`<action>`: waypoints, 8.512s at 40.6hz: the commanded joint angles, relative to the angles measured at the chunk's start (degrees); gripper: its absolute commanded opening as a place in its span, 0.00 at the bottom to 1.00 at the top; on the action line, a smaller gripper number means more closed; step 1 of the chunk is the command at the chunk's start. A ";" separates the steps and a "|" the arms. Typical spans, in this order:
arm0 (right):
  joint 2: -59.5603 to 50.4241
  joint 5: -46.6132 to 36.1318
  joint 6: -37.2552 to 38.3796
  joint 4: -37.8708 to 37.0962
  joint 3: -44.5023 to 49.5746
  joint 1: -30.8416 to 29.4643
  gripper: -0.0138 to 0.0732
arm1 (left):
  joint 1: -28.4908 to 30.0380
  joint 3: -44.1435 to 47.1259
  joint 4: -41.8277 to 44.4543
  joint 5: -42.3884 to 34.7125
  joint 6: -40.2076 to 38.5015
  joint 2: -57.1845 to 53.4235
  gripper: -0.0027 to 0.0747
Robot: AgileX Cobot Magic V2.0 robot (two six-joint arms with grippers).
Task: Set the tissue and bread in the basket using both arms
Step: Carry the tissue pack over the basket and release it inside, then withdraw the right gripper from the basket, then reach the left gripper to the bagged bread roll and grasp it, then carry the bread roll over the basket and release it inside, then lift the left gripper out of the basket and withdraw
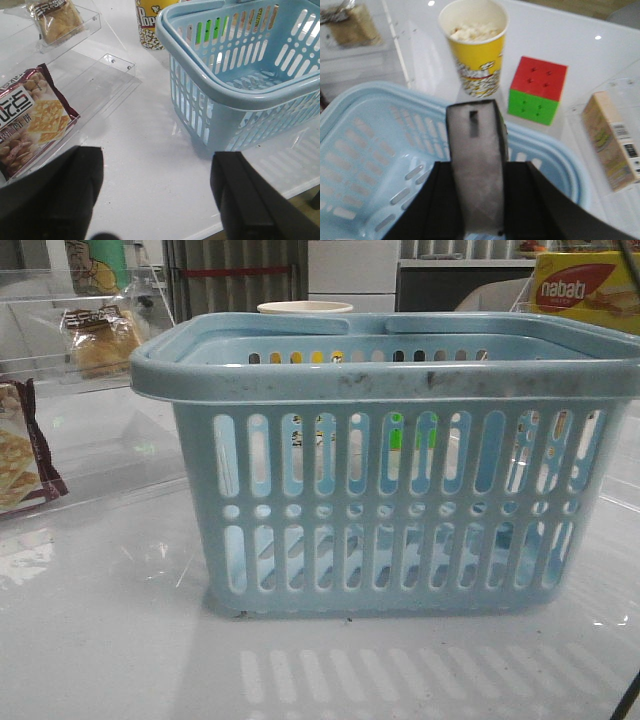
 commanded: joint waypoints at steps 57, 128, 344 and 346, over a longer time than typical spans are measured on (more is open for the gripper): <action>-27.90 -1.86 -5.69 -5.33 24.02 4.91 0.79 | -0.53 -1.48 -0.83 -4.47 -0.23 0.76 0.69; -43.97 1.59 -5.69 -5.33 34.49 4.91 0.79 | 13.63 -45.34 4.51 -10.87 -0.18 67.06 0.87; -43.97 3.92 -5.69 -5.33 34.49 4.91 0.79 | -16.70 -8.22 7.48 11.11 -8.65 7.49 0.60; -43.97 4.04 -5.69 -5.33 34.49 4.91 0.79 | -16.70 -7.74 7.48 11.11 -8.65 6.48 0.60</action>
